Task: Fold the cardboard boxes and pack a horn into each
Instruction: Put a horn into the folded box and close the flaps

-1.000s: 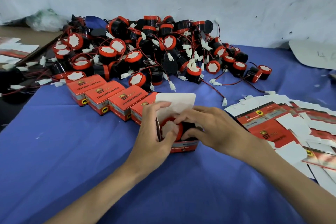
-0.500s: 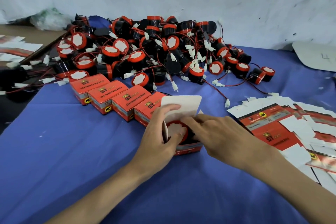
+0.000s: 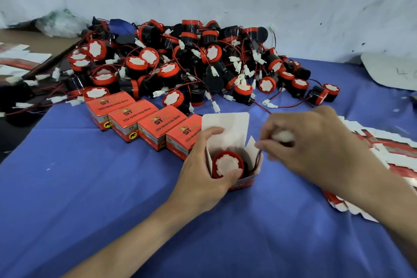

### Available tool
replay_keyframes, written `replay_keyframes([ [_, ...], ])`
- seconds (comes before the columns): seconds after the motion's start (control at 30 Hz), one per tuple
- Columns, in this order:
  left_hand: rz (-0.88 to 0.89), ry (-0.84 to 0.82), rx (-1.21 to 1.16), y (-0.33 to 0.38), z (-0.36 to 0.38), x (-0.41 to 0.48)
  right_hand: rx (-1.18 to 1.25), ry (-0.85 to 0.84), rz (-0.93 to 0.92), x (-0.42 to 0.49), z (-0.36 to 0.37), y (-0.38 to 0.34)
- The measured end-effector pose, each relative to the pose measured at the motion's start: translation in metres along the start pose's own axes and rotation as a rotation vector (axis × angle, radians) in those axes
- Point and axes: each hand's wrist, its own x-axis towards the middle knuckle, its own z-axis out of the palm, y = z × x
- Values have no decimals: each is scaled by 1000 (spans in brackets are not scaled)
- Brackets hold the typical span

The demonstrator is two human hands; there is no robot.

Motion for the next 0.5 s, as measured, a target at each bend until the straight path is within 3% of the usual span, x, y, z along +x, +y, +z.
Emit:
replay_keyframes([
  [0.1,16,2,-26,2,1,-1,87,-5,-46,11,18,-12],
  [0.17,72,14,-44,4,1,-3,6,-44,-153,16,32,-19],
  [0.27,136,38,-60,4,2,-3,-171,-218,-191,20,55,-21],
  [0.5,166,13,-91,-1,2,-3,-108,-380,-326,24,69,-15],
])
